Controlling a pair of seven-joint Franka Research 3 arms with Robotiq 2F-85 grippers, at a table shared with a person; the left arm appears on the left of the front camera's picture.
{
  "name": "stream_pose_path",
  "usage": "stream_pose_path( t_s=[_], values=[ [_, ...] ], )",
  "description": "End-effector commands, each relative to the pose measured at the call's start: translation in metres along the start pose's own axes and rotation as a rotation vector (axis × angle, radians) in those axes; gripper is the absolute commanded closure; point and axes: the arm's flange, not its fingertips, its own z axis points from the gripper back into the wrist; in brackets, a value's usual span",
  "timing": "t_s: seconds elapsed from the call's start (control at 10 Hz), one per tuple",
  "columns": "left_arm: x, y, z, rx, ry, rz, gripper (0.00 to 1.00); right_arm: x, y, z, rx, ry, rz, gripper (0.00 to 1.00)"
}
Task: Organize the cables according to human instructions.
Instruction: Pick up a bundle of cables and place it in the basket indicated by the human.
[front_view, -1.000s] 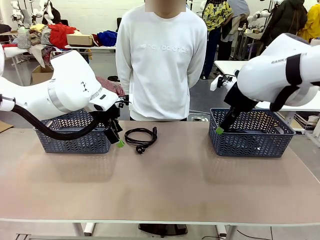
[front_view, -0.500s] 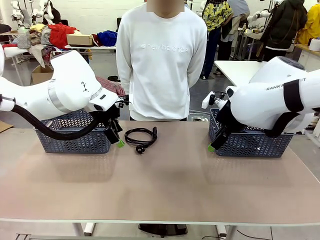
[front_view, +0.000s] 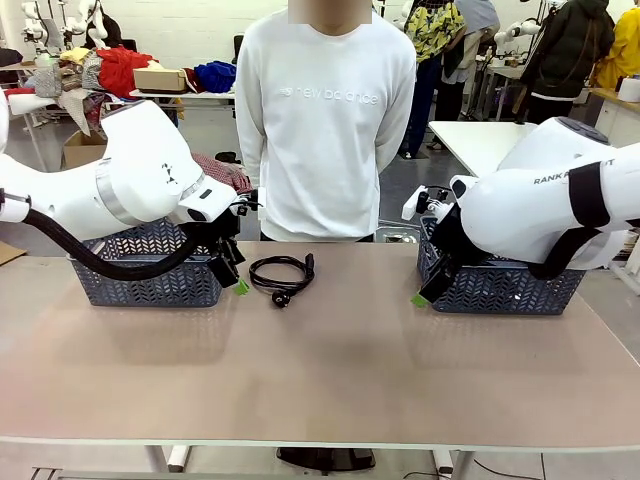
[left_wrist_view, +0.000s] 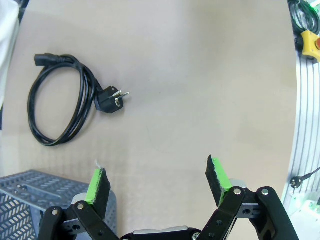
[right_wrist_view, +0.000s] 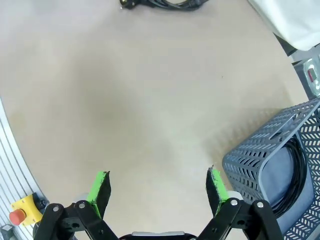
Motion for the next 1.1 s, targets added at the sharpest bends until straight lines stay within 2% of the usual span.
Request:
stream_pose_path(
  t_s=[0.0,1.0],
  values=[
    [-0.0007,-0.0004,0.0,0.005,-0.001,0.001,0.0,0.0005,-0.0028,0.001,-0.006,0.005,-0.002,0.0],
    [-0.0007,-0.0004,0.0,0.005,-0.001,0.001,0.0,0.0005,-0.0028,0.001,-0.006,0.005,-0.002,0.0]
  ],
)
